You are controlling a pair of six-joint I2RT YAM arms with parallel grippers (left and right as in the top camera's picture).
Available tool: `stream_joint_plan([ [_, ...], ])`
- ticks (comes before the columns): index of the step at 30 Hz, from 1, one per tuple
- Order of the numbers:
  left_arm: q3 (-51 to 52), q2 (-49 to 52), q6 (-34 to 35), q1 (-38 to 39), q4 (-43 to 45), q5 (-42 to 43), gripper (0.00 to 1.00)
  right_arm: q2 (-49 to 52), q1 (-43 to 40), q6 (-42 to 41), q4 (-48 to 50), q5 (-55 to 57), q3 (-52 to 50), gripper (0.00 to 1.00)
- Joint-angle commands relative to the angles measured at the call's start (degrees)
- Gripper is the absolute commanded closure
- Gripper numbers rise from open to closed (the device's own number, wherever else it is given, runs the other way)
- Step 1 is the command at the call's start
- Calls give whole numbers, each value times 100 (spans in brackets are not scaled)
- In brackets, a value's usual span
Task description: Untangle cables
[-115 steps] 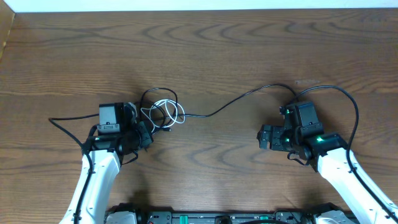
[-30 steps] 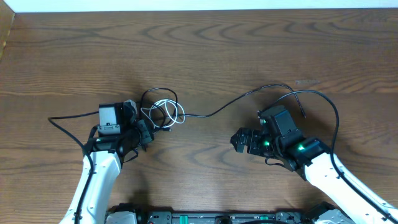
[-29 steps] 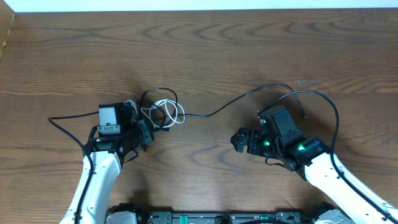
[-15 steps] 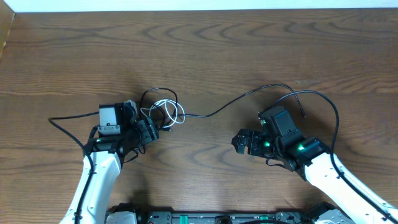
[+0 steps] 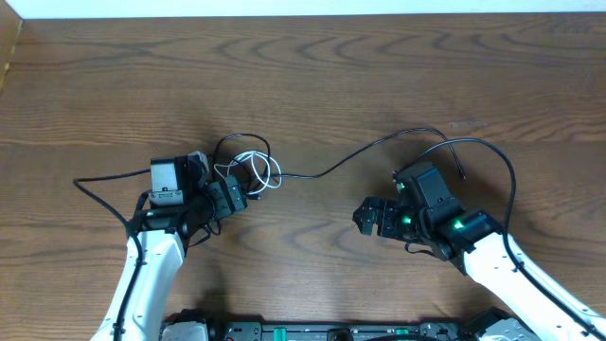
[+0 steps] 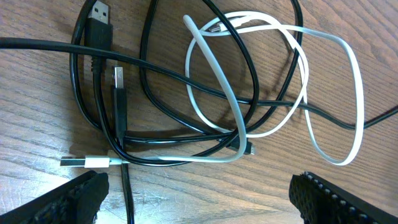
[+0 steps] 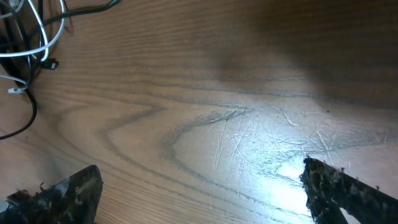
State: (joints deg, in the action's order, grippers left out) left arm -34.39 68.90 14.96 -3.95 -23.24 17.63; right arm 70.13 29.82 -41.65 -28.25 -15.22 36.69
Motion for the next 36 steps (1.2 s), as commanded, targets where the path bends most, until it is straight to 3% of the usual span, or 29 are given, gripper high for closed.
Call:
stream_joint_plan([
  [1,44,35,-35,17,24,-83,2,28,26,61,22,-13,70,1],
  [36,44,446,13,17,219,-313,2,28,26,59,63,31,70,1],
])
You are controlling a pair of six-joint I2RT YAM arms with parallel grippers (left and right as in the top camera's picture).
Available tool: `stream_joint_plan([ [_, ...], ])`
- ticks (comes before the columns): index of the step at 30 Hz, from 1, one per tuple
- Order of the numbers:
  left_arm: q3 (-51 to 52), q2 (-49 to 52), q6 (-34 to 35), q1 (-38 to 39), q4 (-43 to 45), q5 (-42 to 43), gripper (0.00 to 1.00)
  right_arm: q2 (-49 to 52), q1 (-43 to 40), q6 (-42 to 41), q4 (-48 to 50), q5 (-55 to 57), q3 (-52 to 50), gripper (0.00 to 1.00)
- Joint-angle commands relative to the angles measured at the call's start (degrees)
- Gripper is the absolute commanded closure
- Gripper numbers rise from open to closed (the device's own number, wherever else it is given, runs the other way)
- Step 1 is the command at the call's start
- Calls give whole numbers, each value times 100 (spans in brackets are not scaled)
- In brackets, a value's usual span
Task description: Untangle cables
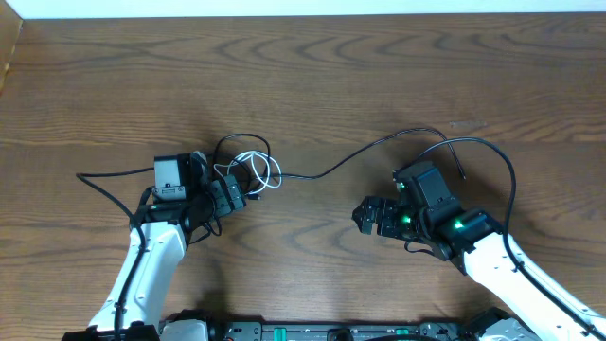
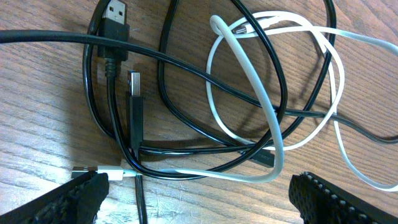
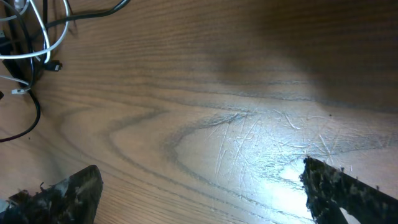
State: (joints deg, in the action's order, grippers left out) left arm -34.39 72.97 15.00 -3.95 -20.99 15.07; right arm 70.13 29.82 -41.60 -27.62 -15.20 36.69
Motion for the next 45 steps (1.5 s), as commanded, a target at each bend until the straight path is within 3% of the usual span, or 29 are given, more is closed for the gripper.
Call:
stream_joint_plan([
  [1,44,39,7,17,-7,-57,2,28,26,55,0,28,70,1],
  [17,44,39,4,42,-28,330,0,28,26,52,50,66,70,1],
  [29,44,42,-46,605,192,326,0,28,70,50,374,-481,70,1],
  [42,44,46,-39,778,256,28,0,28,955,52,1189,-417,70,1],
  [45,44,46,-39,778,289,28,0,28,1318,-496,1814,-162,70,1],
])
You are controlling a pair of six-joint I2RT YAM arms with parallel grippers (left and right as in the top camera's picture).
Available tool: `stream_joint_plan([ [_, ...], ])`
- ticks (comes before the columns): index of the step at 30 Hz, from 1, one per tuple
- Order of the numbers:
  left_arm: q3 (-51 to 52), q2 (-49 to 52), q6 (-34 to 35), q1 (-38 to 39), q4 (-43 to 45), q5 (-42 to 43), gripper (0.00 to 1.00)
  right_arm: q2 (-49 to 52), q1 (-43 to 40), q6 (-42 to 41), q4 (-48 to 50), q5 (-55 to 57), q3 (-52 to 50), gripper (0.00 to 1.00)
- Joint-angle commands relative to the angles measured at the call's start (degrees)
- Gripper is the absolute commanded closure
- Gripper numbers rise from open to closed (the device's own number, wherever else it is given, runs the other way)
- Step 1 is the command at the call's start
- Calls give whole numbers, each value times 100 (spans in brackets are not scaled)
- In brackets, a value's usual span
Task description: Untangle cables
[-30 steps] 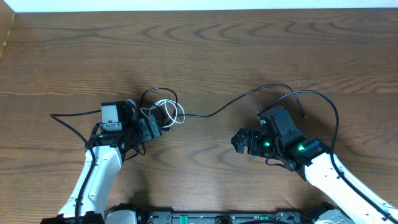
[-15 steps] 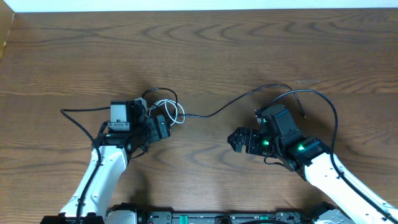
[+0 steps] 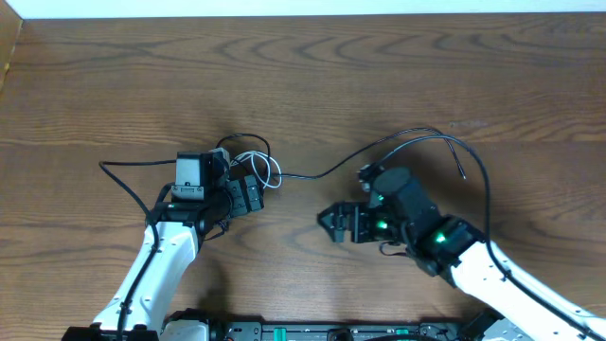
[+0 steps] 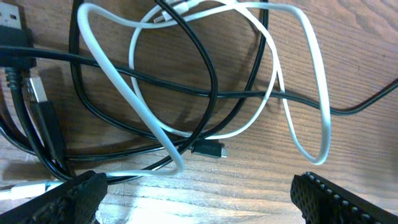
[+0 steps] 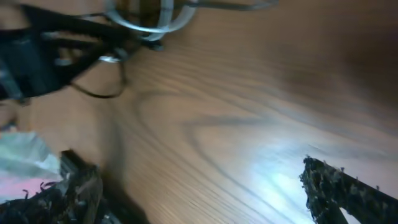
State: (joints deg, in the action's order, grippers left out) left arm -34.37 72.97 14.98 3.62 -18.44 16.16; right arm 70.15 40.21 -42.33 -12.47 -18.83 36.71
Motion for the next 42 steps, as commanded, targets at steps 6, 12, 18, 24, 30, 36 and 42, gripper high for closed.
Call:
stream_joint_plan([
  [6,42,48,-35,22,76,-81,0,26,568,-623,636,761,68,1],
  [12,42,61,-35,22,63,-76,0,26,564,-625,236,1480,68,3],
  [18,42,66,-35,22,103,-79,0,26,564,-518,120,1486,68,1],
  [24,42,66,-35,22,103,-79,0,26,560,-518,63,1620,68,1],
  [30,42,66,-35,22,103,-79,0,26,560,-518,-155,1808,68,1],
  [36,42,66,-35,22,103,-79,0,26,560,-520,-188,1808,68,1],
  [42,42,66,-35,22,103,-79,0,26,560,-518,-208,1878,68,1],
])
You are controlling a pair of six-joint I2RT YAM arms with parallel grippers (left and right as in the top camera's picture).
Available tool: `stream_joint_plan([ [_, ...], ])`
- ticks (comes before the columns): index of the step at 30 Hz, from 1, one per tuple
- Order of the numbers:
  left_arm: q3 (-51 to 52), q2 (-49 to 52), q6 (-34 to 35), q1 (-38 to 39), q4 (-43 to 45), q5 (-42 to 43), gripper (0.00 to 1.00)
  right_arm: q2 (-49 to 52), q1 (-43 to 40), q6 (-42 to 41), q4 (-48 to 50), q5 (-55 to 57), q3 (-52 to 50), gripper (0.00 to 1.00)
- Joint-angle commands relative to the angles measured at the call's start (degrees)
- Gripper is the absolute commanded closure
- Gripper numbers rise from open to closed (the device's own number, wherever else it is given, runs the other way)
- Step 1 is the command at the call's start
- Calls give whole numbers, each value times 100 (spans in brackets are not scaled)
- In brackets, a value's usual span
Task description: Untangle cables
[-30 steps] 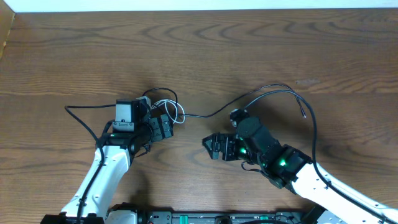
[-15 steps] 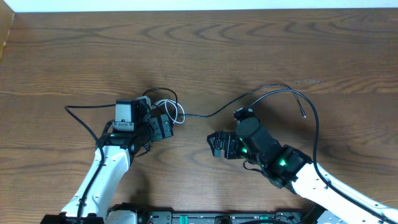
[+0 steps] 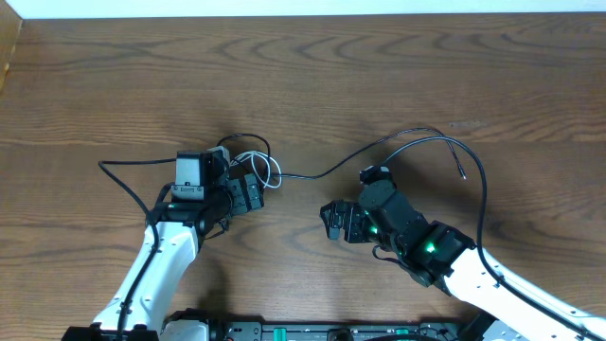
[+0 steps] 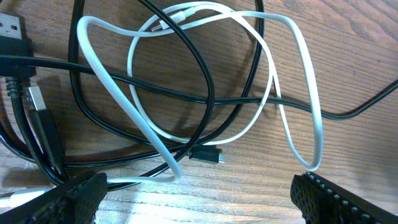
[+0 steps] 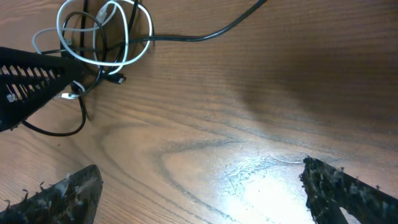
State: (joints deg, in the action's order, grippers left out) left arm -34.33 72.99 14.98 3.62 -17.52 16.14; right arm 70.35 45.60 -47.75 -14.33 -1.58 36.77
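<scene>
A tangle of cables (image 3: 250,167) lies on the wooden table. In the left wrist view, white cable loops (image 4: 297,93) cross black cable loops (image 4: 208,81), with a small black connector (image 4: 207,154) near the front and a USB plug (image 4: 11,28) at the left edge. My left gripper (image 4: 199,205) is open just short of the tangle, with nothing between its fingers. My right gripper (image 5: 202,199) is open over bare wood, to the right of the tangle (image 5: 102,40). One long black cable (image 3: 379,147) runs right from the knot.
The long black cable arcs over my right arm and ends free (image 3: 463,175). Another black cable (image 3: 123,170) loops out left of my left arm. The table's far edge (image 3: 303,13) is at the top.
My right wrist has turned and steadied, so the tangle now shows sharply at the upper left of its view. My left gripper and the cables have hardly shifted. Both grippers remain open.
My left gripper was first open over the left side of the tangle, by the USB plugs, with my right gripper open far to the right. Later the left was over the white loops and the right had moved left toward the tangle. The cables lie as before.
</scene>
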Motion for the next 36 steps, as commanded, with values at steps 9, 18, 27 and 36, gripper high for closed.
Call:
stream_joint_plan([
  [9,37,63,-35,22,9,-74,0,7,20,24,-26,219,61,1],
  [18,37,63,-35,22,9,-74,0,7,20,24,-50,297,61,1],
  [27,37,63,-35,22,7,-74,0,7,20,24,-92,367,61,1],
  [36,37,63,-35,22,7,-74,0,7,20,22,-175,581,61,1],
])
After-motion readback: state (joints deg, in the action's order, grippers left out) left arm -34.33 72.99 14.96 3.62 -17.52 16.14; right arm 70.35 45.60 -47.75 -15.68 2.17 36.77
